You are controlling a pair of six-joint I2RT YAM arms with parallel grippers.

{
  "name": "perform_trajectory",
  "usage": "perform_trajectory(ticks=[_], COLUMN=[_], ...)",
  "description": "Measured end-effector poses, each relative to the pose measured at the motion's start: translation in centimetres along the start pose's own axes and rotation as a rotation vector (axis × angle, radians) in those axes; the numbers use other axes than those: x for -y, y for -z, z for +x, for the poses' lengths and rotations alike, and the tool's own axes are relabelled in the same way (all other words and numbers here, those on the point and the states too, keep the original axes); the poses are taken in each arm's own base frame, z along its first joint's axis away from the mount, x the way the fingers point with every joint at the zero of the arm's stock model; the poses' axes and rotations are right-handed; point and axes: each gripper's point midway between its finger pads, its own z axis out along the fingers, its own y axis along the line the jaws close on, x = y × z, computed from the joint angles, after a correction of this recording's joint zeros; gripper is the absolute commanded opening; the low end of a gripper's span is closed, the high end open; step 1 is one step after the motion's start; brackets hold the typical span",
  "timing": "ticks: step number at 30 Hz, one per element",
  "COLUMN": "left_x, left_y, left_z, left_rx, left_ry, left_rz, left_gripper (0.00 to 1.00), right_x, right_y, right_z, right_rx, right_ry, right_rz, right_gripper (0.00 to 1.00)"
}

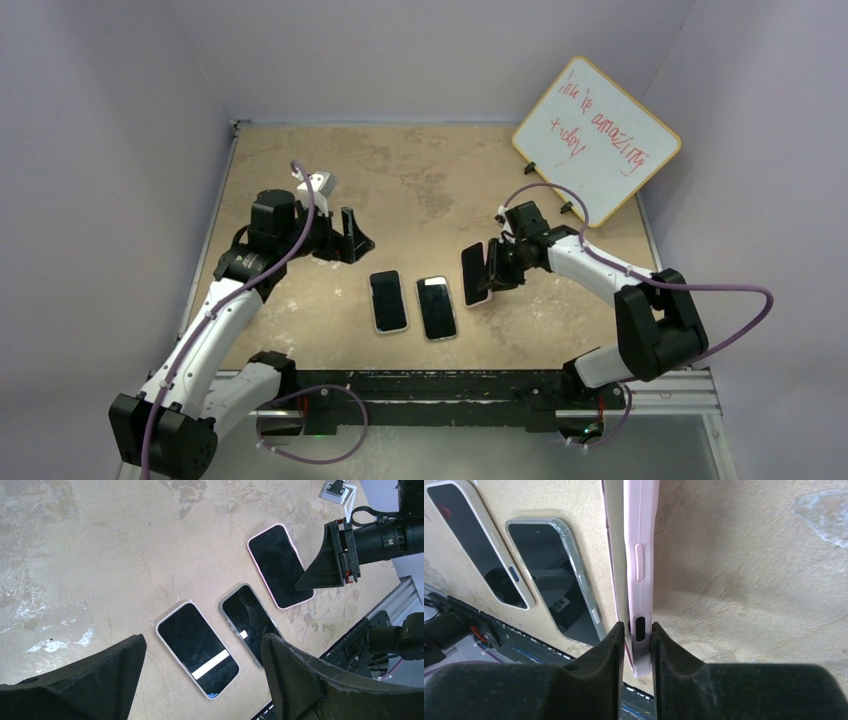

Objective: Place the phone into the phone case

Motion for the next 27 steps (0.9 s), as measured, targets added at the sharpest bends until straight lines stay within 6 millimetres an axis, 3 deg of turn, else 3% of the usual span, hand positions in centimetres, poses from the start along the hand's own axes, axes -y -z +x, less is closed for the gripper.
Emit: perform_trajectory(ticks=[7,11,16,27], left_x=[-0.1,-0.1,-0.3,-0.9], left_y=[0.1,0.1,0.1,0.1], left_z=[-0.1,-0.1,-0.1,-0.3], left_rx=[0.005,0.005,0.007,0.016], left_ry=[-0.002,-0.001,-0.001,-0.001], left_rz=[-0.007,-0.008,-0.017,-0.053], left_gripper=[0.88,0.88,0.88,0.89], right_x=[1.3,1.8,1.8,0.3], right_y=[0.0,0.1,0.7,3.8], right_z=[-0.3,-0.4,-0.9,-2.9], right_rx=[0.021,0.028,0.056,0.184], right_ry=[-0.005,-0.009,-0.004,0.033], right_rz=[0.062,0.089,0.109,0.091], right_gripper=[0.50,0.76,0.98,0.99])
